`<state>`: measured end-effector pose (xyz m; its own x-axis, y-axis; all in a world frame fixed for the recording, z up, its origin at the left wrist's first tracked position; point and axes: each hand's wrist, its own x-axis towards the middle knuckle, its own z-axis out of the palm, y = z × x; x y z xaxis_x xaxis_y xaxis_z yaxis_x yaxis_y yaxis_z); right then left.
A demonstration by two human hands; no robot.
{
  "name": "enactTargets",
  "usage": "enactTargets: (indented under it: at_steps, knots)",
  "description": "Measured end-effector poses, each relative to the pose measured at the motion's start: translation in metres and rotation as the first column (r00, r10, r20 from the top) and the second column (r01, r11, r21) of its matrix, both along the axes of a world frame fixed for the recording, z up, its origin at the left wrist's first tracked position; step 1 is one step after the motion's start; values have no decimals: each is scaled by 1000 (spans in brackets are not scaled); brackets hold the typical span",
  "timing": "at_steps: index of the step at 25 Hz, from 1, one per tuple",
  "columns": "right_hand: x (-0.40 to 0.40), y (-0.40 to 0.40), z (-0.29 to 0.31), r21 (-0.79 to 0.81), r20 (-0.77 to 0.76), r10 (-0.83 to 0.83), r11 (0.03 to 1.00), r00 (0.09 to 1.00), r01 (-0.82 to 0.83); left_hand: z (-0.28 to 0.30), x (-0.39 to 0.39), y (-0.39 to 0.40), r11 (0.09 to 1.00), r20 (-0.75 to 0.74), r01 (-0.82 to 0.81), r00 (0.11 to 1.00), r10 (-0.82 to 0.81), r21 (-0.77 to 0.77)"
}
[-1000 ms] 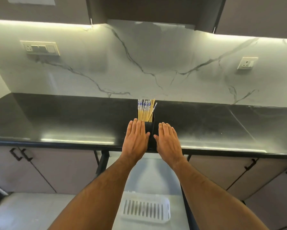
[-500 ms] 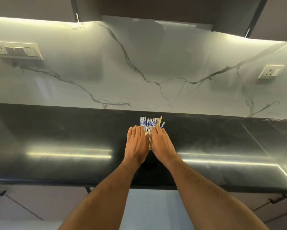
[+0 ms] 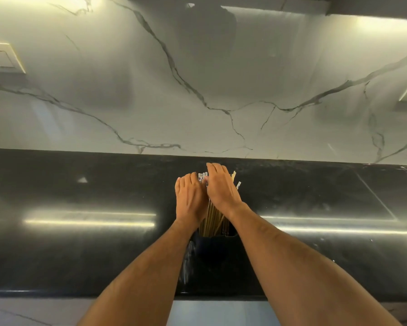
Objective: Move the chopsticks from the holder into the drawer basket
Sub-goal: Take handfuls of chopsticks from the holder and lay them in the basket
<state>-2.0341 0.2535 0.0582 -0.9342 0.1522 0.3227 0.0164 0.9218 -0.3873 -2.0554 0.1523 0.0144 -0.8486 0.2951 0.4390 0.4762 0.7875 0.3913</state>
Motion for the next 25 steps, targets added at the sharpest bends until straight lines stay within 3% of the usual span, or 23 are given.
enactTargets:
  at_steps: [6,12,17,21,25]
  knots:
    - [-20,3,-6,10,128,-3,1000,992,2,-3,-18,9,997,122,65,991,-59,-46]
    - [-22,2,-5,-5,64,-35,999,997,36,-1,-20,11,991,273,49,958,-82,126]
    - [-17,-2,-2,-77,18,-41,996,999,43,2,-15,9,975,243,64,963,-115,211]
    - [-11,-4,3,-277,-6,-44,960,999,41,3,-5,4,942,274,27,954,-124,334]
    - [-4,0,8,-559,20,-57,827,998,59,4,3,-2,905,324,-37,939,-114,425]
